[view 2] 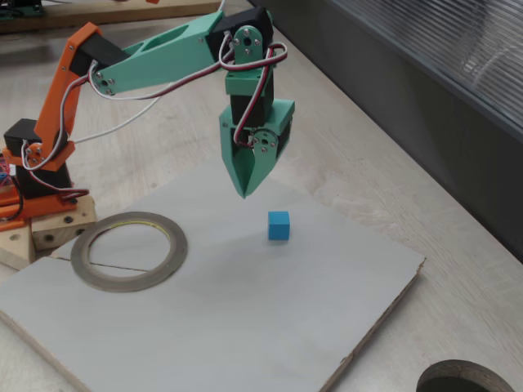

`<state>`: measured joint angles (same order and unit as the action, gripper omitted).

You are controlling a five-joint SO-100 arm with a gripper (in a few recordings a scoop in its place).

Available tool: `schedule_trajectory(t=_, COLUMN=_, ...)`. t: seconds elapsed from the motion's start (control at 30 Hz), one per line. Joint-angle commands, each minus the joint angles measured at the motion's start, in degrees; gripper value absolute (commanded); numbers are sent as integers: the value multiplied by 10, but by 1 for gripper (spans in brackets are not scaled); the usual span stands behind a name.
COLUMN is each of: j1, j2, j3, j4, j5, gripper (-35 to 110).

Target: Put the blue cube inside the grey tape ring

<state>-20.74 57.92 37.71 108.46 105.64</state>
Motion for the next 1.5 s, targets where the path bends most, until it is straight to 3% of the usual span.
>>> schedule_trajectory(t=0.0, j1=-5, j2=4, j3=-11, j4=4, j5=11, gripper=1)
schedule_trajectory(t=0.6, j1=-52, j2=13, j3=63, j4=3, j5=7, gripper=5)
schedule_trajectory(t=1.1, j1=-44, j2=13, j3=69, j4=10, j5=12, gripper=73)
schedule_trajectory(t=1.23, j1=-44, j2=10, j3=69, j4=4, j5=10, gripper=80)
schedule_trajectory(t=1.47, j1=-40, j2=3, j3=69, j4=4, j5=10, gripper=81)
